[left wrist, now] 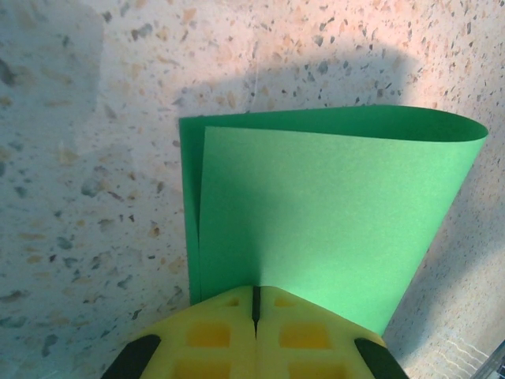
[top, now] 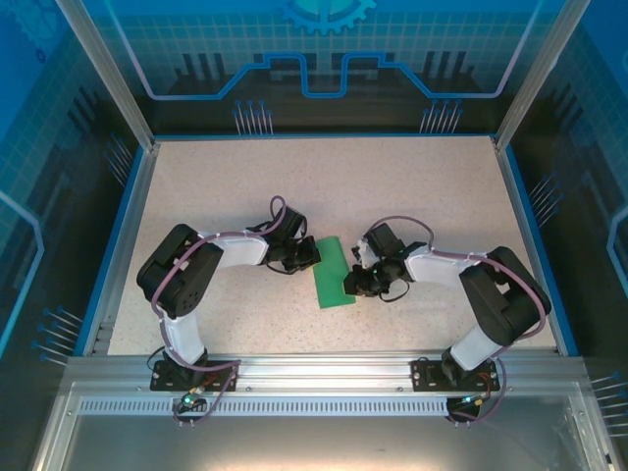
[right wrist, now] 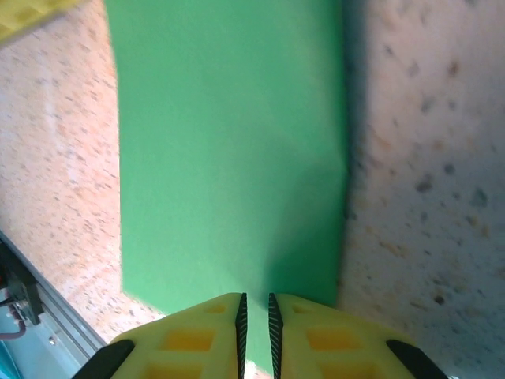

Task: Fold a paper plane with a square sheet of paper (pick it up from the middle)
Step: First fold in half a square sheet of paper at the center of the table.

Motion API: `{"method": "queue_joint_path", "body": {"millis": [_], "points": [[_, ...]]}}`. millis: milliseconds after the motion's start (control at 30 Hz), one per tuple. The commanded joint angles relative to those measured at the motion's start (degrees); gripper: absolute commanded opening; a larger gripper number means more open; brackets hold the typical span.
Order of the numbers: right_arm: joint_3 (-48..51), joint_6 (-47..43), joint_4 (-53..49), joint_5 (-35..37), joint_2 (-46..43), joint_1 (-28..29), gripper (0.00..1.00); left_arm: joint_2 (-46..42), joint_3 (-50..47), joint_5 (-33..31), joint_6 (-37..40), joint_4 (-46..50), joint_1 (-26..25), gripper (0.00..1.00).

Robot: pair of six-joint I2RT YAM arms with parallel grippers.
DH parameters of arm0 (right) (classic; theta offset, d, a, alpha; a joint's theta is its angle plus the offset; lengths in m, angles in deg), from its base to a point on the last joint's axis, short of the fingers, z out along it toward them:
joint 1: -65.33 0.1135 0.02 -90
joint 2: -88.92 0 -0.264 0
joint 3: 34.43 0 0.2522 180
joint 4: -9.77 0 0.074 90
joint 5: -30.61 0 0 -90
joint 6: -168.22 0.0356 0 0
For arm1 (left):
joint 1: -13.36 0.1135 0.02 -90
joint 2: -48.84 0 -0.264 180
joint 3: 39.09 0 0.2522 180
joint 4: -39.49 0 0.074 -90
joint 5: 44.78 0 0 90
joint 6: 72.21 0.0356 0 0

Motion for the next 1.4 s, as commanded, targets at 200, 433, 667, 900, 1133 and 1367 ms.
{"method": "queue_joint_path", "body": {"millis": [200,433,667,900,1133,1367], "points": [[1.36,-0.22,-4.02,0.68,-0.03,-0.62,0.16,3.05,-0.79,-3.56,1.04,5.33,-0.47,0.05],[1.15,-0.03,-4.39,0.16,-2.84,-0.01,0.15,2.75,-0.85,-3.60,1.08,5.28,-0.44,0.05],[1.74,0.40,-5.18,1.12,-0.81,-0.01,0.09,2.77,-0.69,-3.50,1.19,5.35,-0.47,0.05],[-6.52,0.77,-1.87,1.74,-2.79,-1.34,0.10,2.57,-0.69,-3.44,1.47,5.64,-0.47,0.05],[-15.23,0.46,2.98,-0.20,7.67,-2.95,0.10,2.31,-0.19,-3.37,1.88,6.64,-0.52,0.05],[-15.30,1.12,5.89,-0.64,13.73,-5.33,0.10,2.13,-0.25,-3.59,1.88,7.14,-0.50,0.05]]}}
